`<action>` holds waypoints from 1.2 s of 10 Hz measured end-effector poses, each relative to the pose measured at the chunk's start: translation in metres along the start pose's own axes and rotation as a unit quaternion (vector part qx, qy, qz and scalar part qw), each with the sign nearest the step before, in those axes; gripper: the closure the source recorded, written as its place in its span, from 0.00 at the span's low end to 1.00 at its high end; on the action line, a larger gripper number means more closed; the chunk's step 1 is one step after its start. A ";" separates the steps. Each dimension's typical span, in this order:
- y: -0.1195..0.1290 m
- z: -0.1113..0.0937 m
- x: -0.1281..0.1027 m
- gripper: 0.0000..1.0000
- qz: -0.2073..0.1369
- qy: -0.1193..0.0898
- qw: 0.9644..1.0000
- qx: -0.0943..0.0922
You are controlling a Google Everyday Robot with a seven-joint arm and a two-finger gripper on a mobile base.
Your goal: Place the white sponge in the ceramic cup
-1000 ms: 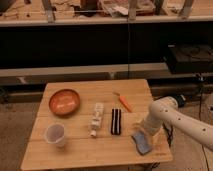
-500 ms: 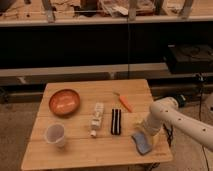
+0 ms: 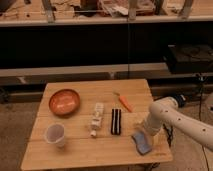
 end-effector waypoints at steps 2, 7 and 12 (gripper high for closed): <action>-0.004 -0.004 -0.014 0.20 -0.106 0.015 0.994 -0.011; 0.006 -0.010 -0.037 0.20 -0.379 -0.001 0.925 -0.015; 0.003 0.008 -0.039 0.20 -0.417 -0.011 0.908 -0.034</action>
